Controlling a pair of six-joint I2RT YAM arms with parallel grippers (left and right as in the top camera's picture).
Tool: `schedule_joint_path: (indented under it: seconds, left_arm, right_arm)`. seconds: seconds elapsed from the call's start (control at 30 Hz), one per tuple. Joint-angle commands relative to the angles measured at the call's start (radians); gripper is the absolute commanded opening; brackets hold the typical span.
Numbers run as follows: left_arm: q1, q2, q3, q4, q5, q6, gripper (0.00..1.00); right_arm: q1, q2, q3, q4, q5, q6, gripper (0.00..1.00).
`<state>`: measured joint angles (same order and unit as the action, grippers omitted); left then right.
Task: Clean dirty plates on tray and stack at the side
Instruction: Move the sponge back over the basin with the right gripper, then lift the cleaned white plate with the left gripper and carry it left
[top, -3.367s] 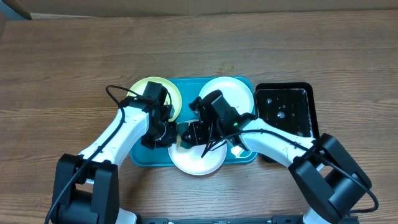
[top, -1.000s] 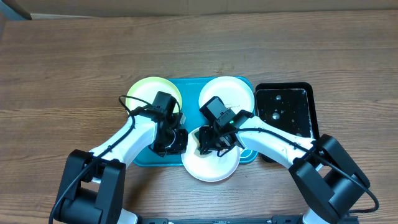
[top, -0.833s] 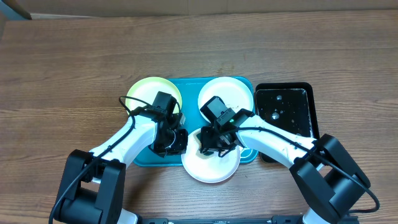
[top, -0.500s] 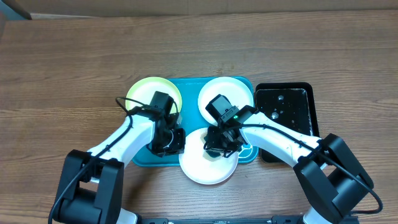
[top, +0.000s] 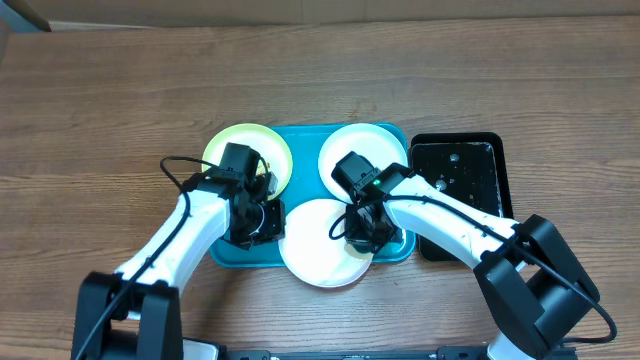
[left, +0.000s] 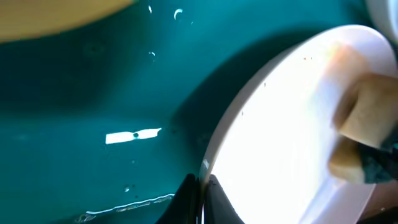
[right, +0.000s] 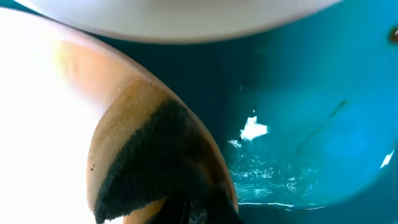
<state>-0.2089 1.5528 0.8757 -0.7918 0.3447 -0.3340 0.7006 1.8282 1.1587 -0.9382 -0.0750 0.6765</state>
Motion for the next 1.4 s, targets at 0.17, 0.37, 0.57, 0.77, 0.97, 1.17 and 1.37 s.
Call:
schedule_joint_path:
  seconds: [0.17, 0.37, 0.57, 0.77, 0.97, 1.17, 1.37]
  left_arm:
    - [0.025, -0.069, -0.007, -0.012, -0.090, -0.003, 0.04]
    - [0.025, -0.070, -0.007, -0.012, -0.093, -0.002, 0.04]
    - [0.025, -0.071, -0.007, -0.013, -0.095, -0.002, 0.04]
    - [0.025, -0.103, 0.000, -0.019, -0.185, -0.002, 0.04]
    - [0.021, -0.103, 0.001, -0.021, -0.168, -0.003, 0.04]
    - [-0.002, -0.105, 0.001, -0.047, -0.226, -0.003, 0.04]
    - [-0.002, -0.175, 0.076, -0.051, -0.275, 0.027, 0.04]
  right_arm:
    - [-0.010, -0.088, 0.105, -0.021, 0.032, -0.076, 0.04]
    - [-0.011, -0.200, 0.127, -0.022, 0.038, -0.076, 0.04]
    - [-0.028, -0.280, 0.127, -0.076, 0.159, -0.063, 0.04]
    - [-0.142, -0.319, 0.127, -0.133, 0.187, -0.052, 0.04]
    - [-0.224, -0.319, 0.126, -0.174, 0.187, -0.056, 0.04]
    - [-0.233, -0.319, 0.126, -0.176, 0.187, -0.056, 0.04]
    - [-0.258, -0.319, 0.126, -0.178, 0.217, -0.056, 0.04]
